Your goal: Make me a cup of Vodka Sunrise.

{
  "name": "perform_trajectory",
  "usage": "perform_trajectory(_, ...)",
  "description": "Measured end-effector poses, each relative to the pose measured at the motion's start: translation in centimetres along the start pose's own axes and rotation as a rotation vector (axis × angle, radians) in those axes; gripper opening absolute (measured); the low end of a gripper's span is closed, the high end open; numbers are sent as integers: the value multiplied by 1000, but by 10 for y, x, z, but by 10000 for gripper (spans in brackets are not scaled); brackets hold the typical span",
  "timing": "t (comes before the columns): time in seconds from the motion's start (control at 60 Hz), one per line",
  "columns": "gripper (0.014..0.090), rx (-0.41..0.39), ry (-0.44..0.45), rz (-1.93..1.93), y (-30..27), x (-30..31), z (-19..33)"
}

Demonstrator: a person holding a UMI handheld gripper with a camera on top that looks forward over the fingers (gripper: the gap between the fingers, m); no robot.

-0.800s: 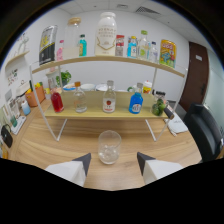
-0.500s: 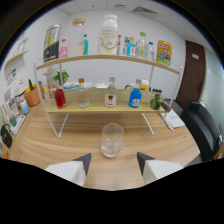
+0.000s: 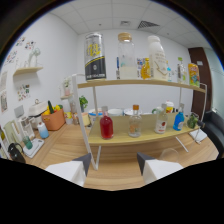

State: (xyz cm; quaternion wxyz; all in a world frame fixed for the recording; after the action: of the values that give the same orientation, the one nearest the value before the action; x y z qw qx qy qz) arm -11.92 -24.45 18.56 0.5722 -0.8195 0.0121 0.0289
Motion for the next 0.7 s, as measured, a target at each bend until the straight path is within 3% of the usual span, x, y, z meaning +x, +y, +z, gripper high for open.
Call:
perform_trajectory(0.217, 840, 83, 9, -49, -41, -21, 64)
perform_trajectory(0.367, 762, 84, 21, -37, -49, -21, 101)
perform_trajectory(0.417, 692, 77, 18, -41, -48, -21, 110)
perform_trajectory(0.55, 409, 68, 38, -49, -48, -18, 126)
perform_trajectory(0.6, 358, 73, 34, -50, -49, -18, 127)
perform_trajectory(0.7, 350, 79, 38, -54, -49, -18, 127)
